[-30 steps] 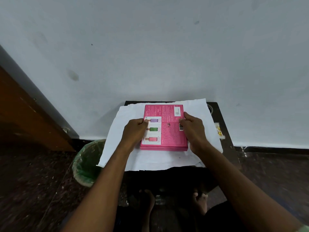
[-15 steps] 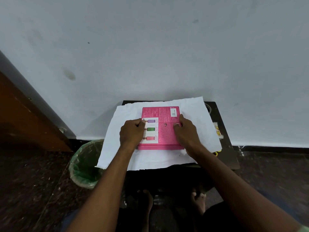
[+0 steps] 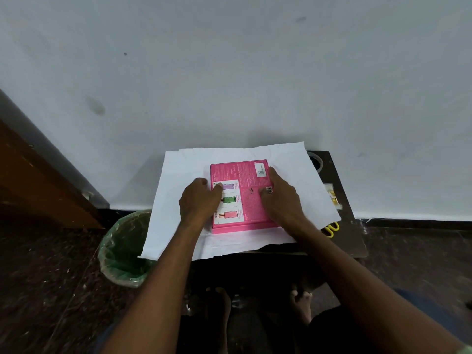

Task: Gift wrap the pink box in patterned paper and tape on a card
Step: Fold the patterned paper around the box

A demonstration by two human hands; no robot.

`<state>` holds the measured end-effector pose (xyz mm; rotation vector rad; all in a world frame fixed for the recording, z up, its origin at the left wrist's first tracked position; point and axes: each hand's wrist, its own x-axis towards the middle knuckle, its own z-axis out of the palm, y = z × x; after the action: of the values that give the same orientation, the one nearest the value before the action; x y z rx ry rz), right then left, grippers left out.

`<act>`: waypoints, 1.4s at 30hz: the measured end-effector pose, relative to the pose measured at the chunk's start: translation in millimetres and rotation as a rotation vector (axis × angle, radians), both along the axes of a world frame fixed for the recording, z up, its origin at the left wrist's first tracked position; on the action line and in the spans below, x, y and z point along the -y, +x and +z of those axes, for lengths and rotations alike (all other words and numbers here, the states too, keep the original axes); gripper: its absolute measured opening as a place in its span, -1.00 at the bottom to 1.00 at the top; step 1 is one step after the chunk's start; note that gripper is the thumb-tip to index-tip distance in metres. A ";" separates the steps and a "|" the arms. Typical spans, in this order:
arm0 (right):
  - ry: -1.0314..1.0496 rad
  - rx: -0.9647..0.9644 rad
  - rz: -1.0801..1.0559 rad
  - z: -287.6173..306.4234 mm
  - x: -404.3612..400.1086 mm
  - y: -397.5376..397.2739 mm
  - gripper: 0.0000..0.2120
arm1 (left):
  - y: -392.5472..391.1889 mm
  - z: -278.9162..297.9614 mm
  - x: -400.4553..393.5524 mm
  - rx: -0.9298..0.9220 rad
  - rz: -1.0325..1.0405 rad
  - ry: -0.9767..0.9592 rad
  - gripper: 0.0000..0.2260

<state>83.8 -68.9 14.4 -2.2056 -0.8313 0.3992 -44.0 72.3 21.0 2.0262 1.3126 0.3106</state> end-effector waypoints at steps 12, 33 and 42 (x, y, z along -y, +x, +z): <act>-0.096 0.041 0.075 -12.0 -1.3 -6.3 -0.11 | -36.9 8.3 -29.4 -0.270 0.087 0.204 -0.43; -0.071 0.082 0.112 -13.0 -3.5 -12.6 -0.18 | -29.7 54.8 -2.7 0.325 -0.500 -0.415 -0.63; -0.068 0.104 0.158 -20.5 -2.4 -3.2 -0.24 | 5.3 4.1 3.5 0.300 -0.548 -0.207 -0.40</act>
<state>80.6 -66.5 -6.1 -2.2464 -1.0675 0.3966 -38.8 68.9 25.0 1.9767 0.5523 0.2010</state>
